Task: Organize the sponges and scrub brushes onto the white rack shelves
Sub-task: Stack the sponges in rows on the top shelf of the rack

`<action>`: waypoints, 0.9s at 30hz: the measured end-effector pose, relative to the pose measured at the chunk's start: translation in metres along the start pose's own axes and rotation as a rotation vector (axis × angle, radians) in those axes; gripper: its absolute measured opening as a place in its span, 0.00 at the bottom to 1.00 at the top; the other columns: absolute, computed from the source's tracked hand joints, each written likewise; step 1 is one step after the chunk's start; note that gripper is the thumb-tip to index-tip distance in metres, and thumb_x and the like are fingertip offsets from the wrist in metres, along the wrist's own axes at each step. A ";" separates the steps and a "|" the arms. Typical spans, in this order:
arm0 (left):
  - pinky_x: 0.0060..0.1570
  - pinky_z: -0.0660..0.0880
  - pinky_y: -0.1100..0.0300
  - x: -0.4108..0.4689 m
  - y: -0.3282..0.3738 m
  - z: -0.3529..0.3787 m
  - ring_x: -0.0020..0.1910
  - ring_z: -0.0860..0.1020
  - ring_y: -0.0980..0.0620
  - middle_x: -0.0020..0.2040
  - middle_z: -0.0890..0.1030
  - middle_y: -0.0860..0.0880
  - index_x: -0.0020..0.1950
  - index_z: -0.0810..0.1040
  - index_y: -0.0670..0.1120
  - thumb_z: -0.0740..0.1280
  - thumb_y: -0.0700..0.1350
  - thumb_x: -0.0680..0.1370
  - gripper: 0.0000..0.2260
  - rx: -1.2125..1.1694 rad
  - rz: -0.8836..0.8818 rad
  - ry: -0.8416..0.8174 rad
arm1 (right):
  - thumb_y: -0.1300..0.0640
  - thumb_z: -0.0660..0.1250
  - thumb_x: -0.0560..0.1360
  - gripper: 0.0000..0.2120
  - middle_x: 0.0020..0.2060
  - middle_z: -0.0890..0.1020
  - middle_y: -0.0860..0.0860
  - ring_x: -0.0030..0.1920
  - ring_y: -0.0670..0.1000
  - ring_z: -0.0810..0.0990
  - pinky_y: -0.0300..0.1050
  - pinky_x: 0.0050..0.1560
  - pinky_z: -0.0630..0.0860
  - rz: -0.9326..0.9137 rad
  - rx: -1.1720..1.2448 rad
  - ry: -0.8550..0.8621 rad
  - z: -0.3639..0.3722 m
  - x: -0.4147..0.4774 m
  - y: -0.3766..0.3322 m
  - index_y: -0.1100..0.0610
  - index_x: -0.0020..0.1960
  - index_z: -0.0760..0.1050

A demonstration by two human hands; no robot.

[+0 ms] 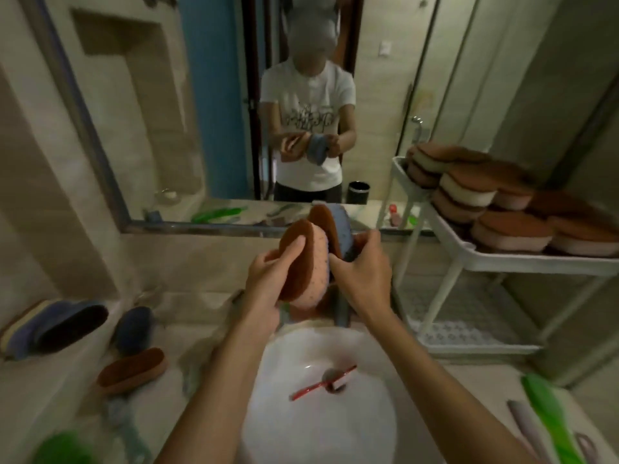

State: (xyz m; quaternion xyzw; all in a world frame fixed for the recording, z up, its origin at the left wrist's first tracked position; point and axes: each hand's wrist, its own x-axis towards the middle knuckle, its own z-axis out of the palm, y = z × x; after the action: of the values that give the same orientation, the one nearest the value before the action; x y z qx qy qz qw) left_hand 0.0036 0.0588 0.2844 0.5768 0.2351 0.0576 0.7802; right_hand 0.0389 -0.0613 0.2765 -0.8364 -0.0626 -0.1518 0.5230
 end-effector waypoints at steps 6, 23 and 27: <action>0.53 0.73 0.54 -0.006 0.028 0.122 0.51 0.78 0.49 0.51 0.81 0.47 0.60 0.74 0.45 0.73 0.52 0.69 0.22 -0.104 0.081 -0.083 | 0.52 0.72 0.68 0.21 0.39 0.72 0.43 0.43 0.47 0.75 0.40 0.41 0.75 -0.028 0.025 0.149 -0.133 0.068 0.005 0.52 0.51 0.62; 0.54 0.71 0.56 0.045 0.070 0.364 0.62 0.76 0.48 0.63 0.78 0.46 0.66 0.73 0.43 0.66 0.53 0.76 0.21 -0.009 -0.027 -0.286 | 0.57 0.63 0.77 0.14 0.61 0.75 0.56 0.60 0.57 0.74 0.46 0.50 0.74 0.400 0.311 0.136 -0.323 0.225 0.116 0.57 0.62 0.71; 0.53 0.73 0.51 0.074 0.061 0.373 0.61 0.76 0.47 0.63 0.78 0.45 0.66 0.74 0.46 0.67 0.53 0.75 0.21 -0.045 -0.073 -0.319 | 0.57 0.63 0.77 0.15 0.62 0.75 0.56 0.61 0.57 0.75 0.46 0.45 0.75 0.391 0.191 0.114 -0.316 0.238 0.126 0.56 0.64 0.72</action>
State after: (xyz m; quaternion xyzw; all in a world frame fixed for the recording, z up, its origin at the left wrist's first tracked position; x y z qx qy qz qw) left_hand 0.2416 -0.2202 0.4019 0.5519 0.1275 -0.0579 0.8220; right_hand 0.2376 -0.4125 0.3725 -0.7693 0.1161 -0.0880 0.6220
